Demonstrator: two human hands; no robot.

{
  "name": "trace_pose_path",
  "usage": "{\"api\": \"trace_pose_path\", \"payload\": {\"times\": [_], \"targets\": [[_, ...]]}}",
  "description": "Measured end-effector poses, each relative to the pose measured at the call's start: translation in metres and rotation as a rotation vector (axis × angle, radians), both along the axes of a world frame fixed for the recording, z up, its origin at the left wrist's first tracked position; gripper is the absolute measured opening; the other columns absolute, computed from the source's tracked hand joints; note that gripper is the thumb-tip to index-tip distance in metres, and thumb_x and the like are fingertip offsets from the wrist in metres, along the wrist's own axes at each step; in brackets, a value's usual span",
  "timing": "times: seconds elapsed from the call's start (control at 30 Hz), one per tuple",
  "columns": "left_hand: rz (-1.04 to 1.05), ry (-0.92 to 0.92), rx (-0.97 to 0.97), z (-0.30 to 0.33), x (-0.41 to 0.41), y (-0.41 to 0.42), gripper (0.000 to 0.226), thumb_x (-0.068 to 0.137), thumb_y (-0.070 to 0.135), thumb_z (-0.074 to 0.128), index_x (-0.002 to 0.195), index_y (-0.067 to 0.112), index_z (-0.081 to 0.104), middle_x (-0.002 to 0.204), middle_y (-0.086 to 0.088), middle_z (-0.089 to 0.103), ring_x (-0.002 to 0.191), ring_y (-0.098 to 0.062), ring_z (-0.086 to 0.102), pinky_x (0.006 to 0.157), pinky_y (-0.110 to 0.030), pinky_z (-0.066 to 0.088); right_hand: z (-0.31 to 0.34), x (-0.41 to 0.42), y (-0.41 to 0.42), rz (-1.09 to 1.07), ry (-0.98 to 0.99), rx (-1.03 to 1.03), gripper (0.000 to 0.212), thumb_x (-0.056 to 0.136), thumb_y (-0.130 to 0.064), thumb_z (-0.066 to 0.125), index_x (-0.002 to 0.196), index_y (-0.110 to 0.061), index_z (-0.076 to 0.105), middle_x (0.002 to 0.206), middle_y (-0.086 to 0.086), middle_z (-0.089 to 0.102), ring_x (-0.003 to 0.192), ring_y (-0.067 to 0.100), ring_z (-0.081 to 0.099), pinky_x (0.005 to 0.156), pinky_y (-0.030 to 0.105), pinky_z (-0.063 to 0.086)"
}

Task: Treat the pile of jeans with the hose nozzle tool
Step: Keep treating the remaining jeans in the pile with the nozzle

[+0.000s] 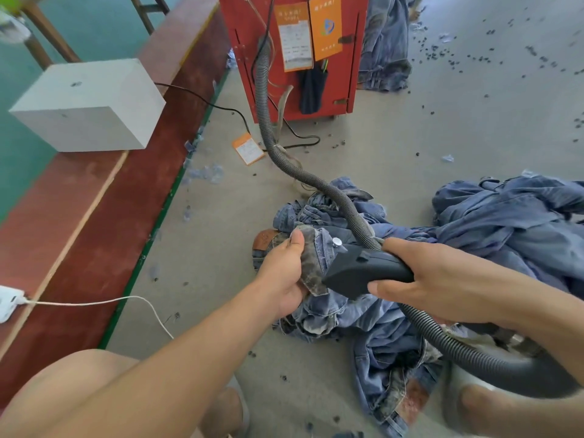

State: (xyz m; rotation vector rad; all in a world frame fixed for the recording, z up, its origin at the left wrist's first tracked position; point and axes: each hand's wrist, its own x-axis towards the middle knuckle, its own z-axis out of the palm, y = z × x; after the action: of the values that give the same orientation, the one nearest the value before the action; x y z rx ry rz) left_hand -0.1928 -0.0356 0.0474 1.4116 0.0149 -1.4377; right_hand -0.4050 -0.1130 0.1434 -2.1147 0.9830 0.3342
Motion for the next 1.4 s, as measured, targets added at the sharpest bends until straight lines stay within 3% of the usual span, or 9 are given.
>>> {"api": "trace_pose_path", "payload": {"times": [0.1,0.23,0.3,0.4,0.63,0.8,0.97,1.17,1.4], "targets": [[-0.023,0.052,-0.038,-0.002,-0.007,0.001,0.036,0.110,0.040,0.039,0.129,0.024,0.065,0.117,-0.008,0.077,0.103,-0.029,0.076,0.084,-0.048,0.063,0.000,0.006,-0.002,-0.099,-0.044,0.098,0.027,0.093,-0.051,0.066,0.096,-0.027,0.054,0.056,-0.007,0.060,0.042,0.014,0.056,0.043,0.026,0.047],[-0.021,0.117,-0.070,0.002,-0.005,0.000,0.039,0.111,0.037,0.037,0.113,0.024,0.074,0.115,-0.011,0.077,0.098,-0.028,0.077,0.069,-0.039,0.064,-0.002,0.014,-0.002,-0.207,-0.125,0.099,0.025,0.095,-0.048,0.067,0.100,-0.026,0.057,0.055,-0.002,0.057,0.043,0.016,0.055,0.046,0.032,0.048],[-0.045,0.121,-0.082,0.005,-0.004,-0.001,0.047,0.112,0.036,0.036,0.101,0.021,0.080,0.114,-0.011,0.077,0.098,-0.026,0.077,0.067,-0.036,0.063,-0.003,0.016,-0.002,-0.226,-0.134,0.044,0.026,0.095,-0.050,0.066,0.098,-0.026,0.056,0.055,-0.004,0.057,0.043,0.013,0.055,0.046,0.031,0.048],[-0.061,0.098,-0.087,0.010,-0.004,-0.001,0.038,0.111,0.034,0.037,0.111,0.018,0.072,0.112,-0.012,0.078,0.095,-0.025,0.077,0.067,-0.035,0.063,-0.001,0.010,-0.004,-0.166,-0.092,-0.044,0.026,0.095,-0.054,0.063,0.095,-0.030,0.054,0.055,-0.012,0.060,0.039,0.007,0.052,0.042,0.022,0.042],[-0.153,0.110,-0.096,0.009,-0.009,0.002,0.039,0.112,0.036,0.037,0.134,0.015,0.061,0.122,-0.015,0.074,0.120,-0.035,0.068,0.098,-0.049,0.057,0.004,0.005,-0.007,-0.119,-0.054,0.022,0.025,0.094,-0.051,0.065,0.098,-0.029,0.055,0.056,-0.005,0.062,0.039,0.012,0.054,0.042,0.026,0.045],[-0.210,0.179,-0.125,0.012,-0.008,0.004,0.037,0.113,0.031,0.035,0.135,0.014,0.059,0.128,-0.014,0.072,0.114,-0.029,0.071,0.083,-0.042,0.062,0.001,0.012,-0.014,-0.254,-0.159,0.070,0.026,0.095,-0.048,0.068,0.096,-0.024,0.058,0.064,0.003,0.060,0.044,0.016,0.054,0.047,0.035,0.049],[-0.334,0.077,-0.148,0.011,-0.008,0.006,0.035,0.112,0.024,0.039,0.137,0.008,0.058,0.131,-0.018,0.069,0.126,-0.038,0.063,0.106,-0.058,0.050,-0.003,0.011,-0.019,-0.390,-0.256,0.069,0.022,0.096,-0.042,0.069,0.096,-0.023,0.059,0.063,0.004,0.059,0.042,0.017,0.054,0.044,0.036,0.052],[-0.335,-0.044,-0.176,0.012,-0.009,0.009,0.029,0.111,0.013,0.041,0.124,0.006,0.066,0.122,-0.017,0.073,0.107,-0.028,0.072,0.086,-0.040,0.062,0.015,-0.012,-0.043,-0.302,-0.218,0.229,0.014,0.094,-0.043,0.072,0.084,-0.037,0.063,0.058,0.000,0.059,0.045,0.020,0.055,0.046,0.033,0.052],[-0.315,-0.026,-0.233,0.011,-0.007,0.008,0.031,0.111,0.012,0.038,0.123,0.008,0.066,0.117,-0.016,0.075,0.106,-0.029,0.074,0.082,-0.039,0.062,0.005,-0.003,-0.029,-0.231,-0.178,0.186,0.017,0.093,-0.045,0.071,0.092,-0.032,0.061,0.060,0.003,0.062,0.046,0.021,0.057,0.047,0.035,0.053]]}}
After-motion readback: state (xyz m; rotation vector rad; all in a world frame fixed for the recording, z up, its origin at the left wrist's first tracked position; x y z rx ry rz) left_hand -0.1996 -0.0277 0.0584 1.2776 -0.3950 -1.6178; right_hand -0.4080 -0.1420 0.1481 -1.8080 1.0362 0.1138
